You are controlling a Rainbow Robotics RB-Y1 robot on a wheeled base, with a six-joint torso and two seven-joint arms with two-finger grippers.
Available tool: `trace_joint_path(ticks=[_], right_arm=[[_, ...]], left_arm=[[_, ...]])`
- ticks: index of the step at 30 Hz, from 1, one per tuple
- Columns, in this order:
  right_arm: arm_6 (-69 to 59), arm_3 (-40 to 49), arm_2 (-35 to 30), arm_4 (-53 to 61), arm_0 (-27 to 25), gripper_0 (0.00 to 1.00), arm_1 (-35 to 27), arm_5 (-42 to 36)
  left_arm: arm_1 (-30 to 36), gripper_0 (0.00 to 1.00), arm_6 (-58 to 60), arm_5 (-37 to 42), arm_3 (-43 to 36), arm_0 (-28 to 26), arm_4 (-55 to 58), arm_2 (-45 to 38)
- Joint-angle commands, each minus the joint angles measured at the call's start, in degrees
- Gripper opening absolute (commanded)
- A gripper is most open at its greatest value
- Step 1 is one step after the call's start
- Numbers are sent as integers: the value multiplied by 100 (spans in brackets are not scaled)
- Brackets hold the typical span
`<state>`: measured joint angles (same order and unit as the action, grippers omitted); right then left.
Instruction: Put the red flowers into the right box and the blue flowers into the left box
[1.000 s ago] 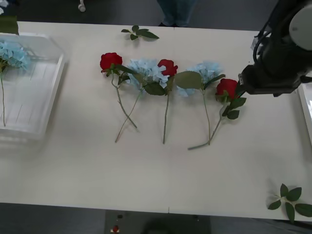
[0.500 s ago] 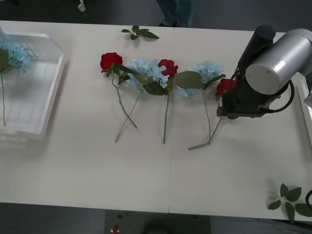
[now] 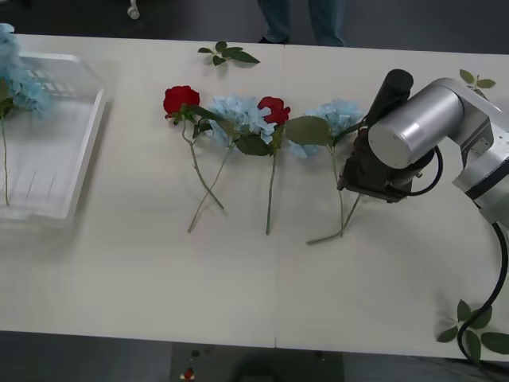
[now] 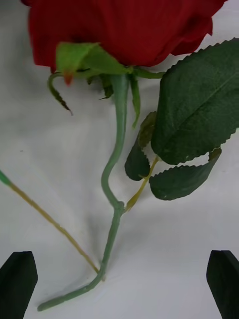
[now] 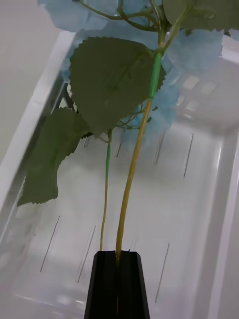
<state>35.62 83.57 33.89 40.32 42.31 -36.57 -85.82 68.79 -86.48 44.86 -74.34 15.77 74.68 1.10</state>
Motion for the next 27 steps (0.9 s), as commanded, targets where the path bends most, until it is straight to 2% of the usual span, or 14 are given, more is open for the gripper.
trace_joint_path(ticks=[1, 6, 7, 8, 9, 10, 12, 14, 27], right_arm=[[-134, -236, -85, -280, 31, 100, 141, 162], [-81, -596, -85, -605, 14, 100, 343, 373], [-72, -649, -85, -631, 14, 100, 370, 434], [-55, -702, -85, -631, 14, 100, 387, 496], [-46, -746, -76, -640, 5, 100, 405, 549], [-37, -763, -76, -640, 5, 100, 422, 575], [-37, -816, -6, -666, 5, 100, 449, 628], [-72, -851, 100, -666, 5, 100, 457, 716], [-151, -878, 249, -781, -74, 100, 414, 759]], left_arm=[[-200, 0, 245, 5, -28, 128, -340, -66], [-200, 0, 201, 5, -37, 128, -357, -66], [-200, 4, 184, 5, -37, 120, -366, -66], [-209, 42, 184, 5, -54, 128, -357, -66], [-200, 73, 175, 5, -54, 120, -349, -66], [-209, 81, 175, 14, -45, 120, -331, -66], [-200, 88, 149, 5, -54, 120, -305, -66], [-209, 89, 140, 14, -45, 120, -278, -66], [-200, 90, 105, 40, -45, 76, -331, -66]])
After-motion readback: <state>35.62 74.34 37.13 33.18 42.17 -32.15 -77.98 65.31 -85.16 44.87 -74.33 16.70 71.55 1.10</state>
